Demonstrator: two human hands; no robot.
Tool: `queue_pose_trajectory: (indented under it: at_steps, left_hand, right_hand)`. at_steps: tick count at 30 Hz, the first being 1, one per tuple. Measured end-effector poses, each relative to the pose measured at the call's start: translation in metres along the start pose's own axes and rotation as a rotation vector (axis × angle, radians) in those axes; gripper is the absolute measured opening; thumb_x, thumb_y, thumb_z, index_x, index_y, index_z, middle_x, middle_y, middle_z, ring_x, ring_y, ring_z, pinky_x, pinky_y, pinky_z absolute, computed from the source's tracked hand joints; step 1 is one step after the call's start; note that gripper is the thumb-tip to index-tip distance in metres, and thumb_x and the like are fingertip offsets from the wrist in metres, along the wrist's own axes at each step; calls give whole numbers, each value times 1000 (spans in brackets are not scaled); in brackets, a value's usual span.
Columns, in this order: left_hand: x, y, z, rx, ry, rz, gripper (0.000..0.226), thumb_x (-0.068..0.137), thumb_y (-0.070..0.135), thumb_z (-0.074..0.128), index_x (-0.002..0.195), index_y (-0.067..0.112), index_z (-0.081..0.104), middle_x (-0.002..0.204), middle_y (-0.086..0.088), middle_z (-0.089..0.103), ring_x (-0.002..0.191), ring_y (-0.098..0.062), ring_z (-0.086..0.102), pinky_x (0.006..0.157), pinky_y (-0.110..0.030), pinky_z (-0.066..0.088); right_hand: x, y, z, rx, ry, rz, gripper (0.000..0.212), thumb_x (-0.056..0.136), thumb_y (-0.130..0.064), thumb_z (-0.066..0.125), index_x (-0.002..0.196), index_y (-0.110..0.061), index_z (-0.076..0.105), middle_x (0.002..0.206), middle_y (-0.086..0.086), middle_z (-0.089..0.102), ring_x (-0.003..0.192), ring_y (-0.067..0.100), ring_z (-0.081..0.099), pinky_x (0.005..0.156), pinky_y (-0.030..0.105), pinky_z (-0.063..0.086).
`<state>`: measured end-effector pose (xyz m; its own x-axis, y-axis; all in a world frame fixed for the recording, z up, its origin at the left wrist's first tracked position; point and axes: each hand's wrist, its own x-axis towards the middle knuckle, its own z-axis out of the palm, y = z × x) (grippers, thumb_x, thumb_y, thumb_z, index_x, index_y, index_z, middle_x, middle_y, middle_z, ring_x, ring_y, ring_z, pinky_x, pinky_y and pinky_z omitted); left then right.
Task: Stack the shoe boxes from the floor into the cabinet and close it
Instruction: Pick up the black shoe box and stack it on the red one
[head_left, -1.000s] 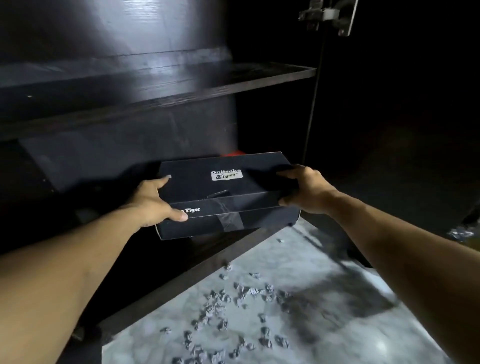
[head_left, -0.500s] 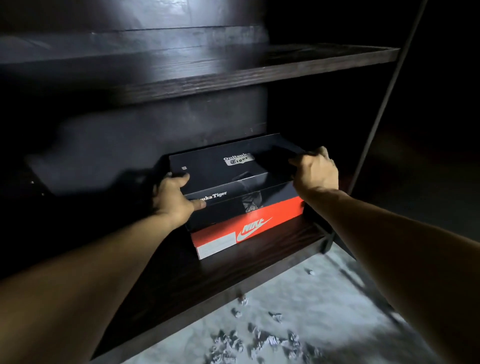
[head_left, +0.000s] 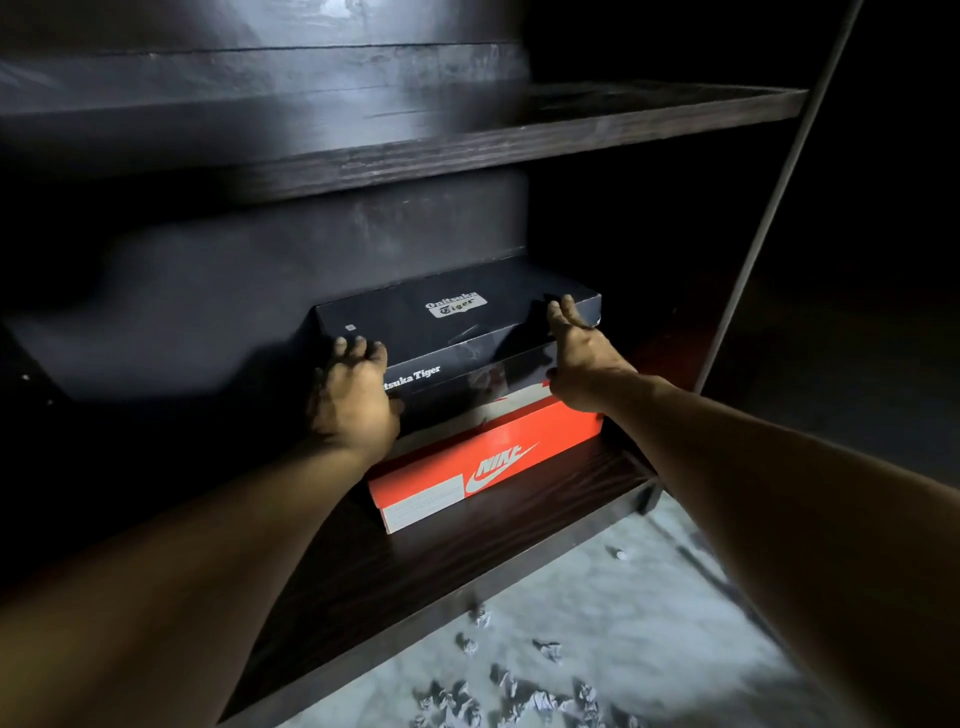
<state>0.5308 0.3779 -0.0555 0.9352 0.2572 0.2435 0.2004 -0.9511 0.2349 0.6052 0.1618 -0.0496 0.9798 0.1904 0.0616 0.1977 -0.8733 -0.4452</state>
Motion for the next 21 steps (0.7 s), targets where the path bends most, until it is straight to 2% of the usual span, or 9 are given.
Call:
queue_pose_trajectory:
  at_steps: [3,6,8,10,11,13,16,18,21]
  left_hand:
    - [-6,9,-8,156,-79,-6,91,81,39,71,150,10,20,161,-8,12,149,-26,5,119,-48,7]
    - [-18,20,-18,220,-54,65,99,79,43,71,152,13,12,161,-11,8,149,-28,3,119,-49,4]
    - [-30,33,-26,238,-34,156,89,79,42,71,149,14,25,159,-11,20,148,-29,12,119,-47,9]
    - [-42,48,-35,142,-70,223,63,77,37,73,132,17,52,143,-10,47,137,-30,36,111,-40,28]
    - [-50,57,-41,67,-117,235,49,75,37,74,120,19,62,128,-9,58,125,-28,50,101,-34,39]
    - [-70,77,-53,-50,-250,262,44,72,36,79,110,17,68,112,-8,67,106,-27,60,85,-28,47]
    - [-108,106,-73,-83,-403,328,65,70,34,83,127,12,60,129,-7,59,118,-26,54,92,-27,42]
    - [-141,124,-89,-100,-479,393,75,71,35,82,136,13,52,137,-7,53,121,-23,52,97,-29,41]
    - [-195,153,-113,-113,-599,501,67,74,35,81,129,9,55,125,-10,61,94,-19,56,81,-31,46]
  right_hand:
    - [-13,-1,-15,16,-25,1,78,89,6,48,153,-20,10,162,0,1,145,27,23,111,28,33]
    - [-36,4,-31,45,7,7,58,94,-14,54,147,-19,32,144,11,44,119,26,52,90,29,46]
    - [-54,9,-45,63,7,16,55,90,-21,60,142,-22,40,134,9,52,109,23,56,81,24,45]
    - [-77,15,-63,44,-1,27,53,88,-22,63,138,-25,46,132,5,55,107,20,56,79,23,42]
    - [-90,18,-72,23,-8,34,51,87,-23,64,136,-25,49,130,3,56,107,19,57,79,23,42]
    - [-121,24,-93,-22,-14,59,47,86,-27,66,132,-25,54,128,1,59,105,18,59,83,25,47]
    - [-181,31,-126,1,8,123,49,82,-34,71,127,-20,59,123,4,63,111,19,61,96,34,51]
    - [-232,34,-146,-5,23,145,44,81,-31,72,120,-12,64,116,8,67,110,23,62,97,37,50]
    - [-312,37,-168,-28,46,207,41,80,-26,73,117,-8,66,111,8,70,107,23,64,97,35,49]
